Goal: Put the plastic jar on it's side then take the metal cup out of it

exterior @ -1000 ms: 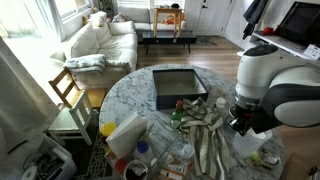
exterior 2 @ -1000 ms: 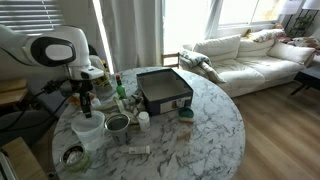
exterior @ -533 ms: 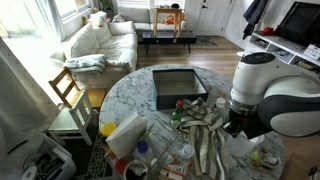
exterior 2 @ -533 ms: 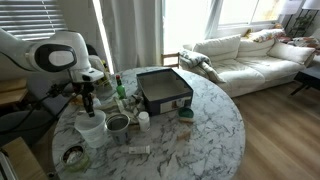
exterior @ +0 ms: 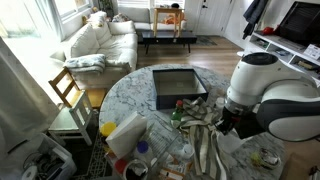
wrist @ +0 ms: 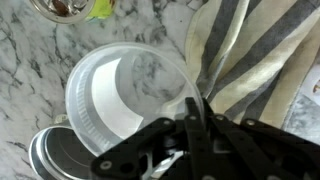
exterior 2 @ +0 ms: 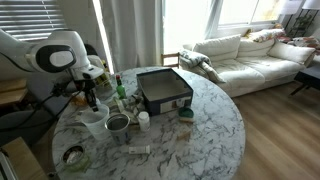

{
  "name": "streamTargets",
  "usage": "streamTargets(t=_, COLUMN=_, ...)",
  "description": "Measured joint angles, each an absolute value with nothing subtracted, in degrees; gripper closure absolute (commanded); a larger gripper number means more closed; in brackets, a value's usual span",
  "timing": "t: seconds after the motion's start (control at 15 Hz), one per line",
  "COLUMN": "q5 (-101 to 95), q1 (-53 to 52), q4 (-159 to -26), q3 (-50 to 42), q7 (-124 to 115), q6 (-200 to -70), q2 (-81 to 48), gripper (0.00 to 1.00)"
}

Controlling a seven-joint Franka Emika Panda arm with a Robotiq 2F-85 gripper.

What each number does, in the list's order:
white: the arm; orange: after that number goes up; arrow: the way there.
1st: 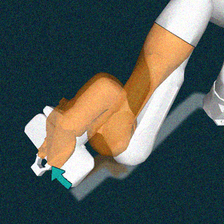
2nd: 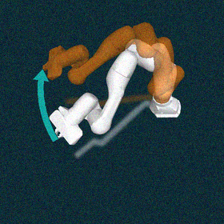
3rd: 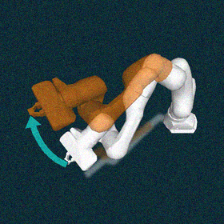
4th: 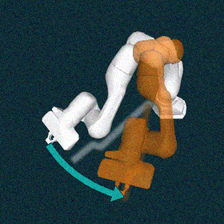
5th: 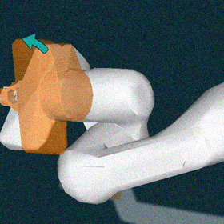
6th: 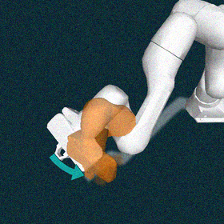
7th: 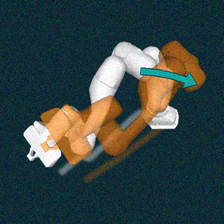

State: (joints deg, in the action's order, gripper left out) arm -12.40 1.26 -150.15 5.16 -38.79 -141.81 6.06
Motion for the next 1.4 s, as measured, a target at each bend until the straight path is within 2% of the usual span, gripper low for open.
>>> streamTargets(t=0.27, q5=-11.93, q1=1.63, q4=-148.70, q3=3.93, q7=-37.59, q6=-139.15, q2=6.80, gripper=0.33)
streamTargets(t=0.53, q5=-5.20, q1=1.69, q4=-144.47, q3=2.16, q7=-27.67, q6=-130.03, q2=10.61, gripper=0.03)
streamTargets(t=0.87, q5=5.44, q1=1.46, q4=-136.75, q3=-0.96, q7=-6.91, q6=-113.57, q2=16.20, gripper=0.00)
streamTargets(t=1.2, q5=5.30, q1=1.49, q4=-130.01, q3=-4.08, q7=9.27, q6=-99.00, q2=16.98, gripper=0.00)
streamTargets(t=1.4, q5=3.80, q1=1.46, q4=-127.04, q3=-4.30, q7=17.01, q6=-94.59, q2=16.44, gripper=0.00)
